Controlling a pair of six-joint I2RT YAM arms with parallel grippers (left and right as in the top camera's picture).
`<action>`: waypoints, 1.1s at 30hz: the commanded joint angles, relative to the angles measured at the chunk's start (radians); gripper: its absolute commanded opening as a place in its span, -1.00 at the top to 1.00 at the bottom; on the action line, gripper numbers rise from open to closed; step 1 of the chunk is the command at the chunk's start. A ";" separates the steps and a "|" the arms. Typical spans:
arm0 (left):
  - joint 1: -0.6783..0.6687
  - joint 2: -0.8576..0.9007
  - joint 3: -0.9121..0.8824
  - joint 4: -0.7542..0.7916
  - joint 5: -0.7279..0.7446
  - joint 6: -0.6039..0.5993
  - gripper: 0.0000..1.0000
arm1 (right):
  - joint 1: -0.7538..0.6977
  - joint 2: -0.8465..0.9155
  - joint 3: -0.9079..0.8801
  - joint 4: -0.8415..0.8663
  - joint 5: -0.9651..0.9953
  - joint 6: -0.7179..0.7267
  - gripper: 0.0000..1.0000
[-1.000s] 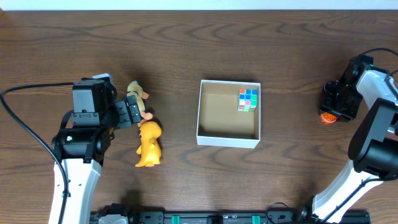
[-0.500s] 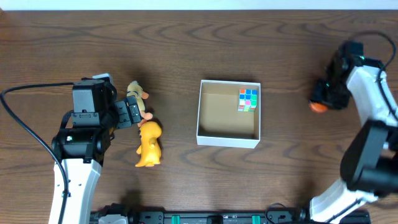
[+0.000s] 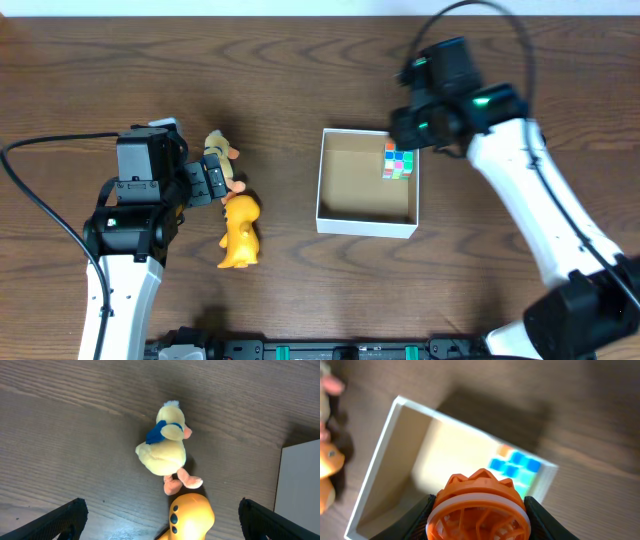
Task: Pack container
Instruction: 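Carry the orange object into the box beside the cube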
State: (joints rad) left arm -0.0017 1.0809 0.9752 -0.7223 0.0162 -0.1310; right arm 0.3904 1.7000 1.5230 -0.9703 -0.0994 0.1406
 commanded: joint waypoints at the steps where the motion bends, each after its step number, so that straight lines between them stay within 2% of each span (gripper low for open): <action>1: 0.003 -0.003 0.018 0.000 -0.001 -0.005 -0.96 | 0.061 0.072 0.001 0.001 -0.003 -0.008 0.49; 11: 0.003 -0.003 0.018 -0.005 -0.001 -0.005 -0.96 | 0.101 0.284 0.001 0.022 0.018 -0.042 0.49; 18: 0.003 -0.003 0.018 -0.006 -0.001 -0.005 -0.96 | 0.084 0.298 0.001 0.113 0.085 -0.083 0.33; 25: 0.003 -0.003 0.018 -0.007 -0.001 -0.005 -0.96 | 0.083 0.298 0.001 0.116 0.084 -0.086 0.23; 30: 0.003 -0.003 0.018 -0.006 -0.001 -0.005 -0.96 | 0.083 0.298 0.001 0.114 0.084 -0.087 0.00; 33: 0.003 -0.003 0.018 -0.006 -0.001 -0.005 -0.96 | 0.083 0.298 0.001 0.114 0.084 -0.087 -0.22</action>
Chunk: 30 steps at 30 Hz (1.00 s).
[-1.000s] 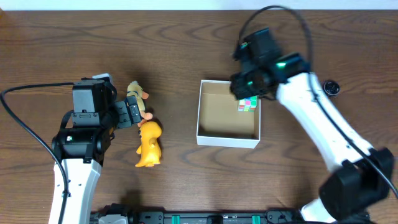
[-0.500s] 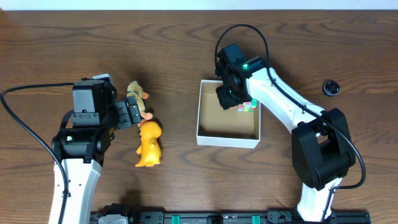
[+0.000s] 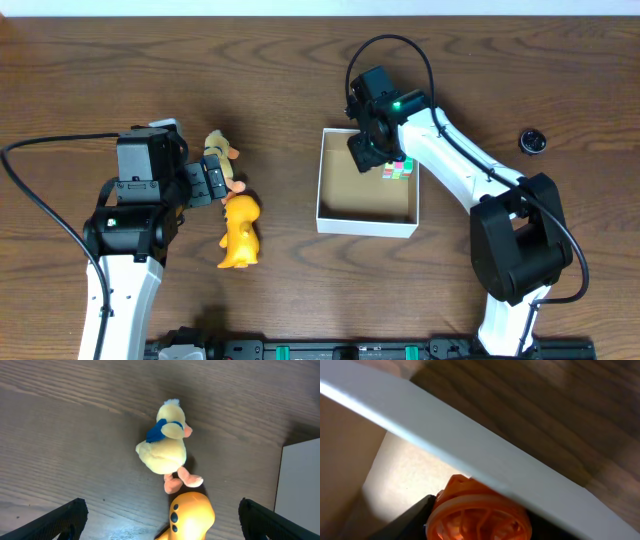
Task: Pack container
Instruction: 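Carry the orange object into the box beside the cube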
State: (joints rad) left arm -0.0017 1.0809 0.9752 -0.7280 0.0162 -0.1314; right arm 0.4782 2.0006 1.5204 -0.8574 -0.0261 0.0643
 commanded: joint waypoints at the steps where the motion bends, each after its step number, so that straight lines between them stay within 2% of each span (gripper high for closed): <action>1: 0.003 -0.003 0.018 -0.001 -0.001 -0.005 -0.96 | -0.005 -0.003 0.003 0.002 0.011 -0.010 -0.23; 6: 0.003 -0.003 0.018 -0.001 -0.001 -0.004 -0.96 | -0.005 -0.003 0.003 0.001 0.011 -0.010 -0.32; 14: 0.003 -0.003 0.018 -0.001 -0.001 -0.004 -0.96 | -0.001 -0.003 0.004 0.001 -0.011 -0.040 -0.27; 17: 0.003 -0.003 0.018 -0.001 -0.001 -0.004 -0.96 | 0.018 -0.005 0.004 -0.006 -0.089 -0.101 -0.02; 20: 0.003 -0.003 0.018 -0.001 -0.001 -0.005 -0.96 | 0.049 -0.005 0.004 -0.006 -0.098 -0.101 0.50; 21: 0.003 -0.003 0.018 -0.001 -0.001 -0.004 -0.96 | 0.060 -0.005 0.004 -0.005 -0.098 -0.101 0.60; 30: 0.003 -0.003 0.018 -0.006 -0.001 -0.004 -0.96 | 0.121 0.003 0.002 0.028 -0.088 -0.081 0.60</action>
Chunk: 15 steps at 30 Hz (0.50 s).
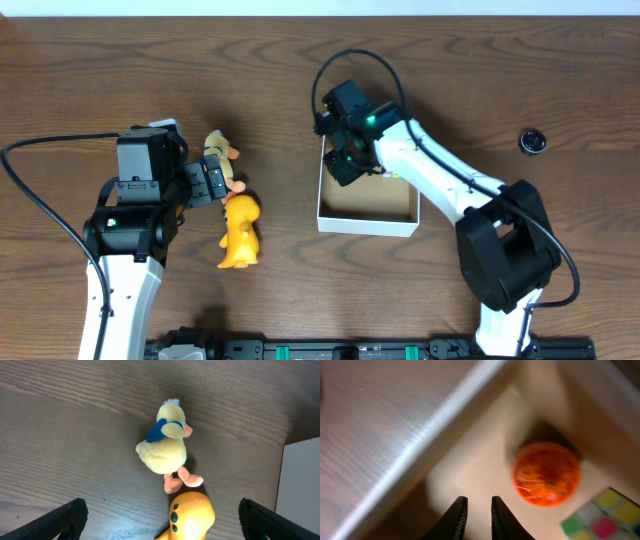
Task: Pack container
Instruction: 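Carry the orange object into the box beside the cube, then open right gripper to release the orange object and lift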
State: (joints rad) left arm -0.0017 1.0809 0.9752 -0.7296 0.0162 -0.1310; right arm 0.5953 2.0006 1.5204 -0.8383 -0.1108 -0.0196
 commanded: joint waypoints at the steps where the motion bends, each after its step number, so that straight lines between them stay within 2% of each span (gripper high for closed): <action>1: 0.003 -0.003 0.018 -0.007 -0.001 -0.005 -0.96 | 0.003 0.005 0.002 0.011 -0.002 0.008 0.60; 15: 0.003 -0.003 0.018 -0.014 -0.001 -0.005 -0.96 | -0.002 0.082 0.002 0.079 0.049 0.051 0.45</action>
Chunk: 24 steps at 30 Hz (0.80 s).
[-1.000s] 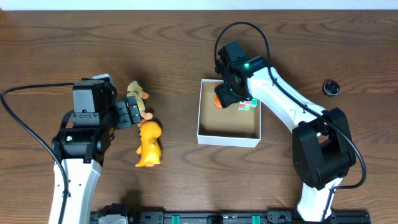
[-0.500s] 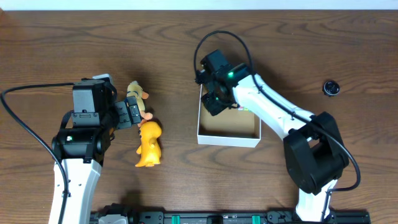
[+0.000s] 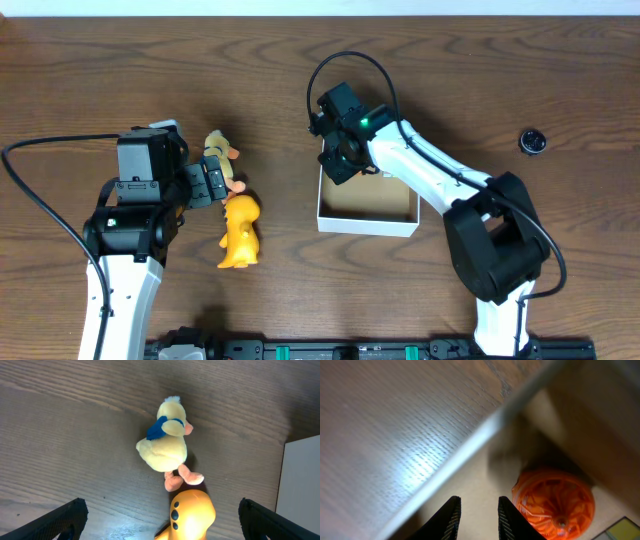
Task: Pack container
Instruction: 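Open right gripper to release the orange object and lift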
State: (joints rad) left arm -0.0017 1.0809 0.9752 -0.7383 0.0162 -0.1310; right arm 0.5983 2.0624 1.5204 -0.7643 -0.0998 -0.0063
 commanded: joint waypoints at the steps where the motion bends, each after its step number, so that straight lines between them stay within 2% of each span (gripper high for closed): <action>1: 0.003 -0.003 0.018 -0.006 -0.001 -0.005 -0.96 | -0.006 0.024 0.002 0.005 0.060 0.052 0.45; 10: 0.003 -0.003 0.018 -0.005 -0.001 -0.005 -0.96 | -0.023 0.034 0.002 0.010 0.179 0.142 0.45; 24: 0.003 -0.003 0.018 -0.005 -0.001 -0.004 -0.96 | -0.023 0.034 0.002 -0.006 0.211 0.184 0.41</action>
State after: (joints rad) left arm -0.0017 1.0809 0.9752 -0.7391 0.0162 -0.1310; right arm 0.5819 2.0811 1.5204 -0.7654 0.0780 0.1532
